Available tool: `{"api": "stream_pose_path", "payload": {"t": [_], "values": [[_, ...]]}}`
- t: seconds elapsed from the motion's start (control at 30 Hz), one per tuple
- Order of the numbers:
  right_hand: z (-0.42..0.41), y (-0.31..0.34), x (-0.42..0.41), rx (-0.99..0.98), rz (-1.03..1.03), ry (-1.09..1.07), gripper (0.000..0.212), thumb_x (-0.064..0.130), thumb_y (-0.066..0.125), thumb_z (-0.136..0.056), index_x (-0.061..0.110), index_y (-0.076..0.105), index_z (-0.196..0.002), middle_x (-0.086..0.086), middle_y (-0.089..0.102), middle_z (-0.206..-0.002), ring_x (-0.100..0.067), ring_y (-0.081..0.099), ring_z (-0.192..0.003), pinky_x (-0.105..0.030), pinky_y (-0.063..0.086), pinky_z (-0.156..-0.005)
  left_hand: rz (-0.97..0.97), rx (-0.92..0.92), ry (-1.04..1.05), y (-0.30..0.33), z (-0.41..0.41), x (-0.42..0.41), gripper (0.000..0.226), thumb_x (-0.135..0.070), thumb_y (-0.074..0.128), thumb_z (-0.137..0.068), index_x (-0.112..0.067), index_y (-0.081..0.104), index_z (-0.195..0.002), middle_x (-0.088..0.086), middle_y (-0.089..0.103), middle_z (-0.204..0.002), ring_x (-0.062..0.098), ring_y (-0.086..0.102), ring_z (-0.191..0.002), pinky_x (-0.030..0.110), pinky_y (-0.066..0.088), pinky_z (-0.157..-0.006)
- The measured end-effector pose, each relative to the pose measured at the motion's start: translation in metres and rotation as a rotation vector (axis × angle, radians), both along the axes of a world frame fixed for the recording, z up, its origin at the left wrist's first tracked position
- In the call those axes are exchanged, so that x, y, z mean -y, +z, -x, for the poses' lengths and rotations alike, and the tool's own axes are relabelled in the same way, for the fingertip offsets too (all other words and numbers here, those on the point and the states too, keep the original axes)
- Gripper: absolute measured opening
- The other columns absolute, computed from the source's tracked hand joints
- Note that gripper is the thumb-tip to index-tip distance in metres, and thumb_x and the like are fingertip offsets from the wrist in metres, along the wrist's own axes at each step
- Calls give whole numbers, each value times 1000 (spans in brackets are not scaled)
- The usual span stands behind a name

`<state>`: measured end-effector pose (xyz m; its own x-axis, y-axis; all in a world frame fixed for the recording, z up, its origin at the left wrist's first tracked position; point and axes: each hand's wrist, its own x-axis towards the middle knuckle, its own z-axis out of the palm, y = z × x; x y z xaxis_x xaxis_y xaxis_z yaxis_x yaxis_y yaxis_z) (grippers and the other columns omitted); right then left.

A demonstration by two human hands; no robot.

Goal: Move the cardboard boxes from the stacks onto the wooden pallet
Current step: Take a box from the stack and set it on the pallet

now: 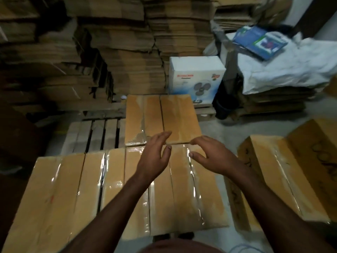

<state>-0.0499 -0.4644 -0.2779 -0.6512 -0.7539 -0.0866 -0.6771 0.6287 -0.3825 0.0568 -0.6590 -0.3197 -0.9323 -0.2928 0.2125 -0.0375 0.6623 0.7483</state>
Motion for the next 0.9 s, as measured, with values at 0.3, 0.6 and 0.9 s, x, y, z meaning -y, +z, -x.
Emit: {"api": "stream_pose_path", "payload": {"t": [0.3, 0.6, 0.9], "values": [[-24, 17, -109, 64, 23, -214, 45, 45, 57, -95, 21, 56, -132, -1, 58, -133, -17, 52, -122, -39, 45, -101, 71, -48, -356, 23, 33, -90, 43, -29, 51, -95, -13, 61, -134, 2, 64, -132, 19, 55, -121, 31, 39, -99], [-20, 32, -262, 32, 101, -389, 44, 37, 59, -97, 13, 57, -134, -2, 58, -134, -14, 51, -123, -21, 35, -89, 69, -23, -544, 30, 79, -235, 44, -29, 50, -94, -13, 61, -133, 4, 64, -130, 18, 56, -120, 34, 43, -98], [2, 33, -477, -10, 185, -577, 40, 40, 57, -97, 21, 57, -132, 0, 58, -133, -15, 54, -121, -39, 47, -98, 7, 12, -716, 42, 142, -459, 39, -31, 53, -99, -24, 56, -137, -6, 58, -135, 7, 51, -123, 25, 44, -103]]}}
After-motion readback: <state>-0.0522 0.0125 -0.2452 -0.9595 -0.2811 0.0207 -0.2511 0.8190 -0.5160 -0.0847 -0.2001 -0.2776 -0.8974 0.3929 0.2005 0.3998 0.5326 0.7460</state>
